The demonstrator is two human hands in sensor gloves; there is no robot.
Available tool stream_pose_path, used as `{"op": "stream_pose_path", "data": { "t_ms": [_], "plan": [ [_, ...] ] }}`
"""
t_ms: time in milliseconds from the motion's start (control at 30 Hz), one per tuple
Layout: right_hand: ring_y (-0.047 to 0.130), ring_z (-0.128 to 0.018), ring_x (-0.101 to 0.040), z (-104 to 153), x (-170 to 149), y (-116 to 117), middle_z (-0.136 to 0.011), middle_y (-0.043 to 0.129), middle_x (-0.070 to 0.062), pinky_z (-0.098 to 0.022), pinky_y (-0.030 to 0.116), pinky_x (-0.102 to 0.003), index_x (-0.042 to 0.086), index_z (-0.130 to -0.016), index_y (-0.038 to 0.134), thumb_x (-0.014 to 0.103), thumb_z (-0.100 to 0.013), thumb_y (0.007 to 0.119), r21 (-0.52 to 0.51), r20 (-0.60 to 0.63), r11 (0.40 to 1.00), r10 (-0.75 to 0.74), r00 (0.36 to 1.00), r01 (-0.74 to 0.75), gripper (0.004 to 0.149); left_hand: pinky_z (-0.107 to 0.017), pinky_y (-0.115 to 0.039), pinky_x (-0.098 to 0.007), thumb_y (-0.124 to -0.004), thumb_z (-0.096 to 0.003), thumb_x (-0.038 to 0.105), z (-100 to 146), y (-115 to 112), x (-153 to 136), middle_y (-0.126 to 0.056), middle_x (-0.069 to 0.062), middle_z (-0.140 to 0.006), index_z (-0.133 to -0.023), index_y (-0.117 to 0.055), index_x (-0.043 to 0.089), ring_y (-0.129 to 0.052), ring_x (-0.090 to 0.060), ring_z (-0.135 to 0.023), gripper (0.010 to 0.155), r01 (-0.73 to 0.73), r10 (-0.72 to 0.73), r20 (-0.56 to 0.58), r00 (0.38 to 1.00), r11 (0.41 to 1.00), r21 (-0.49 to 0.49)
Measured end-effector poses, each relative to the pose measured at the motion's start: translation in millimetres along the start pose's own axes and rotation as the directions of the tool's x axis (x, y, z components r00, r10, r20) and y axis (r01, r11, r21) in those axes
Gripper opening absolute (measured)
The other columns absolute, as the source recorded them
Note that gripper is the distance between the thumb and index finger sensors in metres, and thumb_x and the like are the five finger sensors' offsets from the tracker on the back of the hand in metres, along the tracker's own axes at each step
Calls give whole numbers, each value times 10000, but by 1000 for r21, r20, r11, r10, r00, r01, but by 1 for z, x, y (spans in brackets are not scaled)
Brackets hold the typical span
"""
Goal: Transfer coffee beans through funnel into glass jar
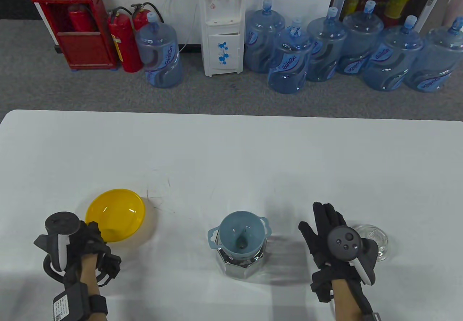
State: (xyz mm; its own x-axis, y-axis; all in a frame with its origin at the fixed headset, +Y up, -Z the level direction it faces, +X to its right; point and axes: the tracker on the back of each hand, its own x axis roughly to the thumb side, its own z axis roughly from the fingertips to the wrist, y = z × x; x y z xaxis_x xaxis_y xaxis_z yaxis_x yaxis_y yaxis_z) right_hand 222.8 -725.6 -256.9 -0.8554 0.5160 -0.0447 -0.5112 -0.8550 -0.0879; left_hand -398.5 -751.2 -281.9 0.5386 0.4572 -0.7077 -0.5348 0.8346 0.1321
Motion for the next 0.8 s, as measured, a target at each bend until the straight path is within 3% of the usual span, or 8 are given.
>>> {"op": "stream_pose_path", "data": {
  "t_ms": [200,400,567,700,800],
  "plan": [
    [395,-1130,-523,0,-1,0,-1279,355,-215,-757,393,-707,152,-1245,428,583,-666,625,5,-9,1000,2,1000,-2,748,-460,-912,-410,-734,-587,394,1,-2,-2,-1025,23,-623,-916,-757,100,-1114,-131,-392,442,-10,10,7,1000,1000,19],
    [398,-1131,-521,0,-1,0,-1280,354,-214,-757,391,-708,153,-1246,426,580,-670,621,15,-4,1000,5,1000,-5,743,-573,-835,-485,-657,-591,501,11,-3,8,-940,-57,-817,-1043,-635,99,-1063,-224,-601,606,190,-192,51,980,981,40],
    [394,-1133,-519,0,-1,0,-1282,353,-212,-758,388,-708,151,-1246,423,584,-667,623,18,0,1000,0,1000,0,750,-620,-792,-517,-637,-584,536,24,0,19,-880,-91,-904,-1074,-596,120,-1017,-263,-697,644,360,-368,37,929,922,143],
    [395,-1131,-523,0,0,1,-1281,353,-212,-758,387,-709,151,-1246,425,583,-668,622,19,6,1000,-1,1000,0,747,-667,-730,-560,-639,-578,542,40,4,39,-753,-152,-1033,-1074,-606,147,-924,-326,-838,635,431,-473,90,876,854,290],
    [394,-1133,-520,-1,0,2,-1282,350,-212,-758,386,-709,153,-1247,424,585,-667,623,24,13,1000,0,1000,-1,749,-674,-723,-562,-642,-576,540,64,10,63,-733,-147,-1050,-1066,-623,159,-907,-325,-860,621,394,-500,200,843,825,406]
  ]
}}
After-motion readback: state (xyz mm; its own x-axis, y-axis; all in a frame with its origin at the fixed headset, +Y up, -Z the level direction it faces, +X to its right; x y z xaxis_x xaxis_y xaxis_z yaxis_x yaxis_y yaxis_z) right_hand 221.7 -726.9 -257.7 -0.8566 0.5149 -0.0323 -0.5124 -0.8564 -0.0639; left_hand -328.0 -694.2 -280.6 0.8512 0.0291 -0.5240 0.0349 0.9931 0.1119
